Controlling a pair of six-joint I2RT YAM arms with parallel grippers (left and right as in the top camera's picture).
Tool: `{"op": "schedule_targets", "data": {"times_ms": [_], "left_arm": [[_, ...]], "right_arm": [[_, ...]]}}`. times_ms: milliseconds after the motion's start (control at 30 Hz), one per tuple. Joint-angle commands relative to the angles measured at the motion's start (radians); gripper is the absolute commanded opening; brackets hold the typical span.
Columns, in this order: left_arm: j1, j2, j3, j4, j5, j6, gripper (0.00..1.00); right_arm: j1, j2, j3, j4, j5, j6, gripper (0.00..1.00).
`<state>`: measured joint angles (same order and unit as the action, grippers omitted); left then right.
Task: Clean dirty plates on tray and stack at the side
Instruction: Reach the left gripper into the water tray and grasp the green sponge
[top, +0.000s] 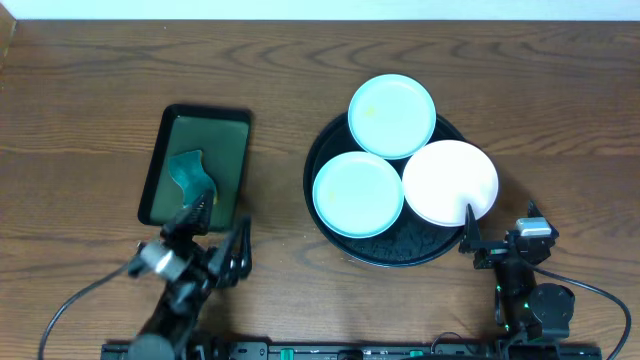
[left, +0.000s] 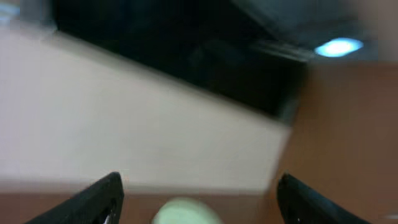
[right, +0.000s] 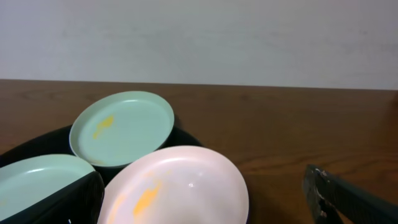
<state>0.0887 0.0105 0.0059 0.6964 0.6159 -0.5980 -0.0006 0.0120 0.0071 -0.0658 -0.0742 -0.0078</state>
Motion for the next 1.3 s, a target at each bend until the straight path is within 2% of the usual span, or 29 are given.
{"op": "schedule_targets", "data": {"times_ms": [0, 167, 333, 433, 633, 733, 800, 867, 933, 1033, 1100, 1267], "left_arm": [[0.000, -0.006, -0.001, 0.136, 0.030, -0.065, 0.79], [0.000, 0.008, 0.056, 0.132, -0.141, 0.050, 0.79], [0.000, 0.133, 0.224, 0.002, -0.217, 0.179, 0.79], [0.000, 0.282, 0.419, -0.246, -0.217, 0.267, 0.79], [0.000, 0.729, 0.927, -0.984, -0.206, 0.371, 0.79], [0.000, 0.904, 1.112, -1.206, -0.154, 0.380, 0.79], [0.000, 0.974, 1.186, -1.259, -0.079, 0.381, 0.79], [0.000, 1.022, 1.236, -1.262, -0.042, 0.440, 0.79], [0.004, 1.084, 1.299, -1.322, -0.253, 0.378, 0.79], [0.029, 1.186, 1.392, -1.477, -0.463, 0.338, 0.79], [0.054, 1.260, 1.444, -1.567, -0.505, 0.338, 0.79], [0.080, 1.381, 1.454, -1.656, -0.496, 0.334, 0.79]], "right_arm": [[0.009, -0.003, -0.002, -0.005, 0.003, 0.011, 0.99], [0.009, -0.003, -0.002, -0.005, 0.003, 0.011, 0.99], [0.009, -0.003, -0.002, -0.005, 0.003, 0.011, 0.99], [0.009, -0.003, -0.002, -0.005, 0.003, 0.011, 0.99], [0.009, -0.003, -0.002, -0.005, 0.003, 0.011, 0.99], [0.009, -0.003, -0.002, -0.005, 0.003, 0.011, 0.99], [0.009, -0.003, -0.002, -0.005, 0.003, 0.011, 0.99], [0.009, -0.003, -0.002, -0.005, 0.003, 0.011, 0.99], [0.009, -0.003, -0.002, -0.005, 0.003, 0.011, 0.99], [0.009, -0.003, -0.002, -0.005, 0.003, 0.011, 0.99], [0.009, -0.003, -0.002, -0.005, 0.003, 0.011, 0.99], [0.009, -0.003, -0.002, -0.005, 0.003, 0.011, 0.99]]}}
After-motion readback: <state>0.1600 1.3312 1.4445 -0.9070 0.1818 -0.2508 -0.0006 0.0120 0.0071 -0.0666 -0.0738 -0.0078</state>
